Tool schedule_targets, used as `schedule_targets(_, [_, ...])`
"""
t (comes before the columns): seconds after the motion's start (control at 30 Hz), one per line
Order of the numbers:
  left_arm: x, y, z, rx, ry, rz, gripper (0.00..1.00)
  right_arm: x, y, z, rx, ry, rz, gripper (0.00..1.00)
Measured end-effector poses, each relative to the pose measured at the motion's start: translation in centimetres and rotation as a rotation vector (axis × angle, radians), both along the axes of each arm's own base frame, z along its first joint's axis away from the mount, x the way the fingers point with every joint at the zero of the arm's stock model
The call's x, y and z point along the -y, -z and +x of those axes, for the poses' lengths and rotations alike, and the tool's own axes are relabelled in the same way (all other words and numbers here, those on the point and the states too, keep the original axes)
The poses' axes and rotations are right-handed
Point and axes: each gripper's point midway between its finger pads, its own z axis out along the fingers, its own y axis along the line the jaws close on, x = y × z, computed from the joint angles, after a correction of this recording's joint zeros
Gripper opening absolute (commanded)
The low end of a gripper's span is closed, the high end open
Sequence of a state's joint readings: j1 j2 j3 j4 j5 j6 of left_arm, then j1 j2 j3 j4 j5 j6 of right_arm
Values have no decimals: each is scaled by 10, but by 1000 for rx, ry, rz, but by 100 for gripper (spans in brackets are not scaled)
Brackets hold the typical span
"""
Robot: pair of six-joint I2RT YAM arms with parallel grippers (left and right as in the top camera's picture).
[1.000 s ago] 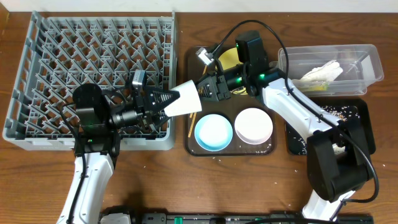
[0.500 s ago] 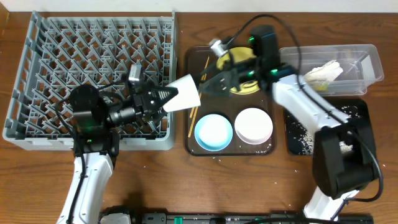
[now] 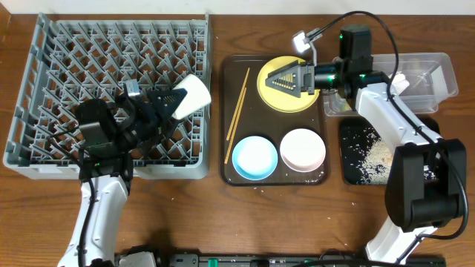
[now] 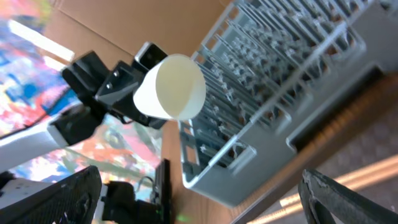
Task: Sort waste into correct bins and load items into the dishwasher
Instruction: 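Release the cup from the right gripper and carry it into the rack with left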
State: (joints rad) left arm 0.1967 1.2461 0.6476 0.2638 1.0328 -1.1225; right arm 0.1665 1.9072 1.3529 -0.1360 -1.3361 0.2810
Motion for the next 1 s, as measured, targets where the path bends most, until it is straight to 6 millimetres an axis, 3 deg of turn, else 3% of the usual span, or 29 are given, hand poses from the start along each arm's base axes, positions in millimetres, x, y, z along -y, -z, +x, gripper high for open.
schedule_targets(0.13, [-8,5,5,-55,-40,72,45,-6,23,-4,-51,38,-98,99])
schedule_targets(0.3, [-22,-19,8,-108,-69,219,46,-3,48,-7,-62,106,-262,99])
schedule_targets(0.47, [-39,-49,-1,-136,-100,414,46,10,54,-4,-29,177,-383,99])
schedule_targets(0.57, [-48,-56,-12,-175,-115,526,46,15,51,-3,-4,203,-418,99])
schedule_targets(1.0, [-57,-20,-58,-389,-70,848,46,22,58,-6,-16,218,-473,99])
